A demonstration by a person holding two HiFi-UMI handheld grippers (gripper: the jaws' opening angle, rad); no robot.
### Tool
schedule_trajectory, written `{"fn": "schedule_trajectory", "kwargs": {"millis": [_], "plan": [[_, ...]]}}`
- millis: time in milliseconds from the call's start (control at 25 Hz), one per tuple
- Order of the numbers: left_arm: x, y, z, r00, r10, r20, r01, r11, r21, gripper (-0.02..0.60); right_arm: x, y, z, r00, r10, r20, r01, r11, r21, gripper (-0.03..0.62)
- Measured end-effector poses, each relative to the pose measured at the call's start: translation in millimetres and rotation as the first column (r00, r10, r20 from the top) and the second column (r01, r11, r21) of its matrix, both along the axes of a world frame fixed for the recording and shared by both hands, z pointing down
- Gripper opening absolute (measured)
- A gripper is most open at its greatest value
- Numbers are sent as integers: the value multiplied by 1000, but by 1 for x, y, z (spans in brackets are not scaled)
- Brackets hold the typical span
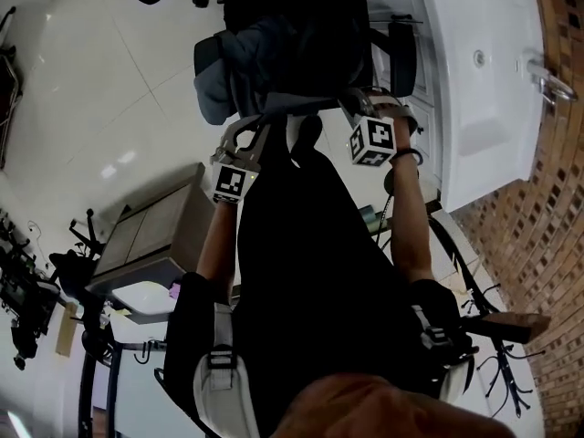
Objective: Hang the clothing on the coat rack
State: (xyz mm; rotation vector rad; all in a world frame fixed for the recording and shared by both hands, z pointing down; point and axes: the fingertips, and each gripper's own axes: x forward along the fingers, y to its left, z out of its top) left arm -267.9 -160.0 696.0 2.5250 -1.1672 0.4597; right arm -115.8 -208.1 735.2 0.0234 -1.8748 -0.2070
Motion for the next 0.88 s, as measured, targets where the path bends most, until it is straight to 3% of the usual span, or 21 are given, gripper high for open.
{"fn": "schedule_trajectory", "kwargs": {"millis": [80,200,320,400,480,600,680,760,880], "plan": [[-8,-24,-29,985,-99,-141,98,995,-14,32,3,-11,-46,970,196,142,-202,979,28,6],[-13,-59,-96,927,-167,-336,185,982,24,31,4,-21,-126,837,383,391,-419,908,7,6],[0,-96,-181,886,-61,-459,157,972,173,25,10,-35,-219,668,422,613,-542,840,13,6],[18,-118,-242,850,67,-523,101,953,287,23,26,-38,-272,600,411,687,-605,794,54,6],[41,-131,-295,783,193,-592,43,932,360,21,50,-33,-317,532,422,734,-681,728,76,6],[80,-127,-360,660,352,-664,-37,898,438,20,83,-11,-377,380,406,831,-787,614,59,6],[108,-110,-396,582,446,-680,-95,867,488,20,105,13,-412,289,370,883,-831,555,39,6],[139,-87,-423,503,520,-690,-162,841,516,20,131,44,-440,230,335,913,-869,494,38,6],[194,-48,-451,368,605,-706,-275,796,539,20,174,97,-471,185,282,941,-924,377,68,6]]}}
